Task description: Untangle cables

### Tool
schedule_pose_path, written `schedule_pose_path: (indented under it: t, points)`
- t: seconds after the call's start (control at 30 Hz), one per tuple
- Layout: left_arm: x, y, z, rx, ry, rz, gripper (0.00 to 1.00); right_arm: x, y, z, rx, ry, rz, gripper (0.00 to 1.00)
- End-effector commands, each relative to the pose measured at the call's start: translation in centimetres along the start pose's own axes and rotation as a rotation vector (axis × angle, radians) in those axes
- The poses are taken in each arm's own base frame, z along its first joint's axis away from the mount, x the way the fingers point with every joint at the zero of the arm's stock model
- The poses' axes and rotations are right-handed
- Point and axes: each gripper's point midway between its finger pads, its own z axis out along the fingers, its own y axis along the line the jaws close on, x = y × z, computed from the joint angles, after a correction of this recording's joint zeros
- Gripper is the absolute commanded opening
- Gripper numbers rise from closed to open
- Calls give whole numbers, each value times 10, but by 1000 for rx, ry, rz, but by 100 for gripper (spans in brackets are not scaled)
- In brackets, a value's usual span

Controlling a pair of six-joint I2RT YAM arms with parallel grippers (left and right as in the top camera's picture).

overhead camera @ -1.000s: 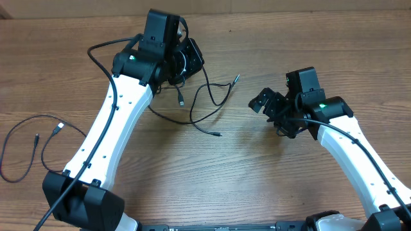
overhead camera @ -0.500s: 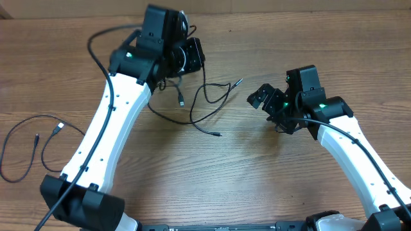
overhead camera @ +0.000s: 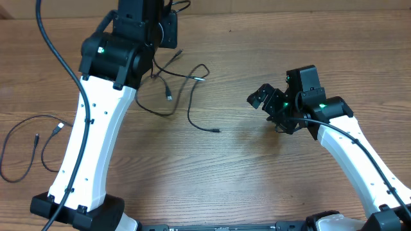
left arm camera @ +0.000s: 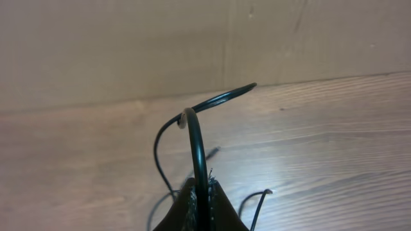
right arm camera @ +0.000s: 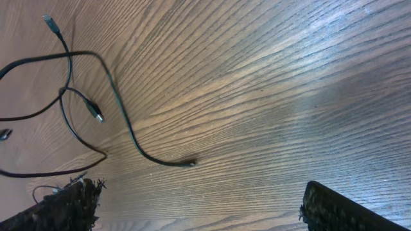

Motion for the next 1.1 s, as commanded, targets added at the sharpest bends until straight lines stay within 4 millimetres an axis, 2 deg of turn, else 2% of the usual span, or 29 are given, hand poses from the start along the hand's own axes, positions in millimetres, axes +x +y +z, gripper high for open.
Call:
schedule_pose_path:
  t: [0.0,0.17,0.27,0.4,0.43,0.5,0.53,0.57,0.6,0.77,0.9,1.0,1.07]
  points:
    - [-14,8,-14,-47,-45,144,4,-1,4,-1,-10,-3,-2,100]
    - [-13,7,-13,-43,-44,158,4,-3,6,-1,-19,-11,-5,100]
    - [-12,4,-13,-22,-41,109,4,-9,13,-2,-46,-35,-16,100]
    - [-8,-21,-15,100,-28,109,4,-9,19,-2,-76,-29,-2,100]
    - [-8,-24,-16,115,-29,106,4,-11,22,-2,-90,-34,1,99]
    - [-8,-38,-19,159,-35,105,4,-13,39,-4,-162,-37,-11,87]
    - [-8,-42,-20,169,-36,107,4,-13,46,-5,-193,-33,-22,86]
    - [-9,-52,-24,192,-40,107,4,-11,64,-8,-272,-21,-54,80]
    - [-9,-58,-27,205,-44,108,4,-10,73,-10,-306,-21,-72,78]
    - [-20,-83,-48,267,-87,73,4,-8,103,-14,-398,-56,-136,77]
    - [-35,-90,-70,312,-129,8,4,-6,113,-10,-418,-48,-46,75]
    - [-42,-98,-83,377,-142,-25,4,-2,114,3,-404,-14,59,79]
    - [-44,-103,-88,415,-145,-24,4,3,112,13,-387,15,104,70]
